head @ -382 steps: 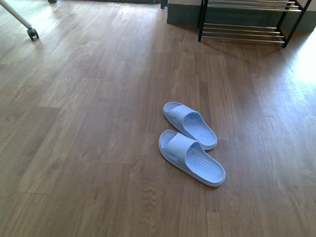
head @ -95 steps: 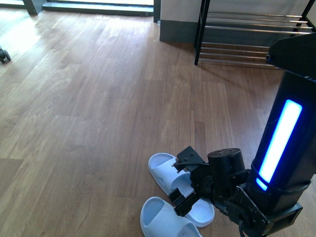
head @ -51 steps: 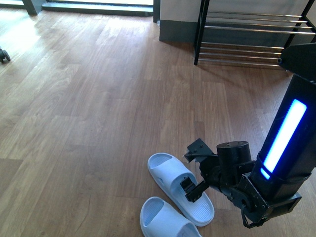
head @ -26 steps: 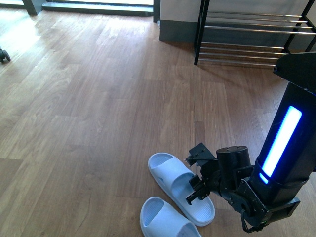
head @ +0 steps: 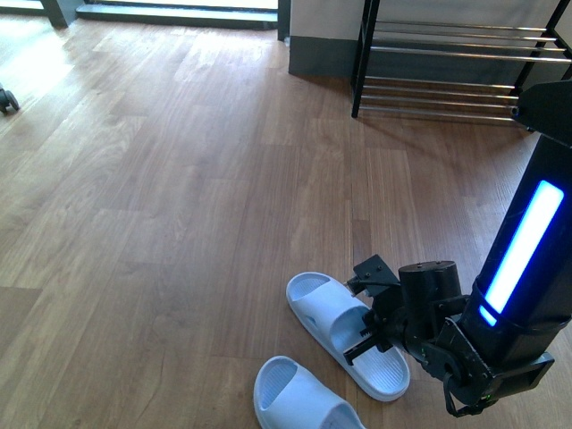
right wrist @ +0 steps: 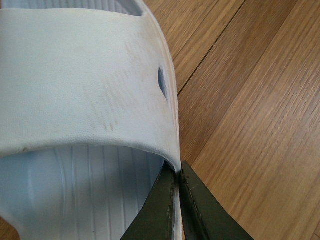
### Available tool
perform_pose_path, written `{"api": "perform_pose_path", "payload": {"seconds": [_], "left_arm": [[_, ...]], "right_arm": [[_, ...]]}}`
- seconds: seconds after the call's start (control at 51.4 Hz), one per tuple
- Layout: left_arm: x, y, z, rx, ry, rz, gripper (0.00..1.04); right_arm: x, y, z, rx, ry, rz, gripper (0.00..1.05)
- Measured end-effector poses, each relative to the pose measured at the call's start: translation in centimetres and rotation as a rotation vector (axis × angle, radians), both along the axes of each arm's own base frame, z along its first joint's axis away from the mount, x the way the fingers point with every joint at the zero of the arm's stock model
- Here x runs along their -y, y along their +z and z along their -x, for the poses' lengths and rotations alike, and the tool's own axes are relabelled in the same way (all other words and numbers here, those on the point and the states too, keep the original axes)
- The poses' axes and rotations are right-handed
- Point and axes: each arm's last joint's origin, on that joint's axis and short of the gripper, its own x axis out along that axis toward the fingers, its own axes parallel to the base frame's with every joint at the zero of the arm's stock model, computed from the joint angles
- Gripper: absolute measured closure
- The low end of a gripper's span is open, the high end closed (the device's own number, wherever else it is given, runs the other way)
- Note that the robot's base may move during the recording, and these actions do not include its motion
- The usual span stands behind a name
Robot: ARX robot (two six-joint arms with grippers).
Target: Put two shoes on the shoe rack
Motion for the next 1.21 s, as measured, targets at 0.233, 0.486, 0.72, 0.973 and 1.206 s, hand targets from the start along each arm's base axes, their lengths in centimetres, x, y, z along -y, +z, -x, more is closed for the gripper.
{"api": "perform_pose_path", "payload": {"seconds": [0.233,0.486,0.72,0.973,1.206], "left_arm": [[0.0,0.0,0.0,0.0,0.0,0.0,0.09],[0.0,0.0,0.0,0.0,0.0,0.0,0.09],[0.0,0.0,0.0,0.0,0.0,0.0,0.09],[0.0,0.0,0.0,0.0,0.0,0.0,0.09],[0.0,0.0,0.0,0.0,0.0,0.0,0.09]], "right_arm": [[2.6,3.4,0.7,0.002,0.081,0.054,1.03],[10.4,11.2,3.9,0.112,0.077,0.165,1.03],[11.8,24.0,7.3,0.292,0.094,0.206,1.03],[12.1,34.4,13.3,0.484,0.078,0.21,1.03],[11.1,38.9,18.1,0.608,0.03,0.168,1.03]]}}
